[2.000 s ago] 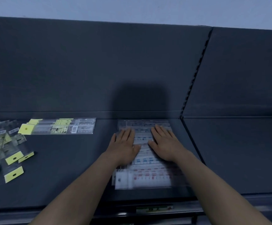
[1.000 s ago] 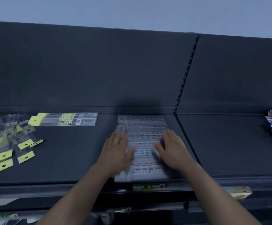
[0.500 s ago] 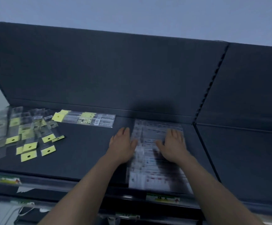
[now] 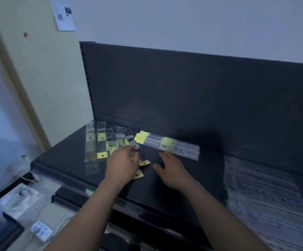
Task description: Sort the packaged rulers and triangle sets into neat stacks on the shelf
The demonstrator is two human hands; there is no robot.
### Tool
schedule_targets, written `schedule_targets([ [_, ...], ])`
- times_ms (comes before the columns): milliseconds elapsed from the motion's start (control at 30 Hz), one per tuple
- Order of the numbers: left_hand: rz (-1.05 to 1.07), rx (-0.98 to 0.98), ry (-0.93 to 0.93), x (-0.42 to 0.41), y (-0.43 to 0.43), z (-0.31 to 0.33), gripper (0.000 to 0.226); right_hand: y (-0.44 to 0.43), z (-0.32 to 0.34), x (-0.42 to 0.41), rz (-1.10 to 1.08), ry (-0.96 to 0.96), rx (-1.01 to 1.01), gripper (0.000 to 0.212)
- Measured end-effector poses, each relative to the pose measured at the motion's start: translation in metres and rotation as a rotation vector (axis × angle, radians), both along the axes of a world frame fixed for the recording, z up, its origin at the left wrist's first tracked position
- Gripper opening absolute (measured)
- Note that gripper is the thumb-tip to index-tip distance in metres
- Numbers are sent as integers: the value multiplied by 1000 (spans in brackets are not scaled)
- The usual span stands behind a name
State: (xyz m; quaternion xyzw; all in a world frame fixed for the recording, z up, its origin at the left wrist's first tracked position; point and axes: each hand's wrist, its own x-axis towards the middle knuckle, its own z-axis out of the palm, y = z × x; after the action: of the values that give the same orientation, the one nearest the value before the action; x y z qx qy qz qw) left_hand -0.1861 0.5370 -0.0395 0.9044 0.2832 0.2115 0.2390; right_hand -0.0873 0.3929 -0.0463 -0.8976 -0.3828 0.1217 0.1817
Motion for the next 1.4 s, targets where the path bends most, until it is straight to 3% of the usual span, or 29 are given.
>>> schedule_targets([
  [167,144,78,177,-21,92,-3,41,77,-7,-14,31,63,37,52],
  [267,253,22,321,-26,136,-3,55,113,-13,-20,49,63,40,47],
  [367,223,-76,413,-22,168,-11,75,134,-21,-29,15,45,28,40],
  [467,149,-86,445,-18,185,-20,80,139,-27,-36,-26,32,50,44],
  [600,138,-146,373,-25,202,-26,67,140,-24,-37,-66,47,37,42],
  [800,117,-222,272,-46,231,-23,12,152,-12,-43,-133,54,61,35],
  [900,108,-354,176,-58,235,-15,14,164,-4,-47,-142,41,119,36],
  [1000,85,-643,-28,-71,240,-7,12,182,7,-50,-109,25,176,40],
  [1167,43,-795,-273,-91,244,25,16,214,17,-46,2,10,232,64],
  [1267,-5,-925,-311,-98,248,43,17,232,26,-38,67,-53,195,77],
  [1333,-9,-939,-300,-100,253,50,17,241,30,-32,103,-200,114,68],
  [1400,27,-968,-367,-100,256,56,10,246,34,-26,124,-254,95,44],
])
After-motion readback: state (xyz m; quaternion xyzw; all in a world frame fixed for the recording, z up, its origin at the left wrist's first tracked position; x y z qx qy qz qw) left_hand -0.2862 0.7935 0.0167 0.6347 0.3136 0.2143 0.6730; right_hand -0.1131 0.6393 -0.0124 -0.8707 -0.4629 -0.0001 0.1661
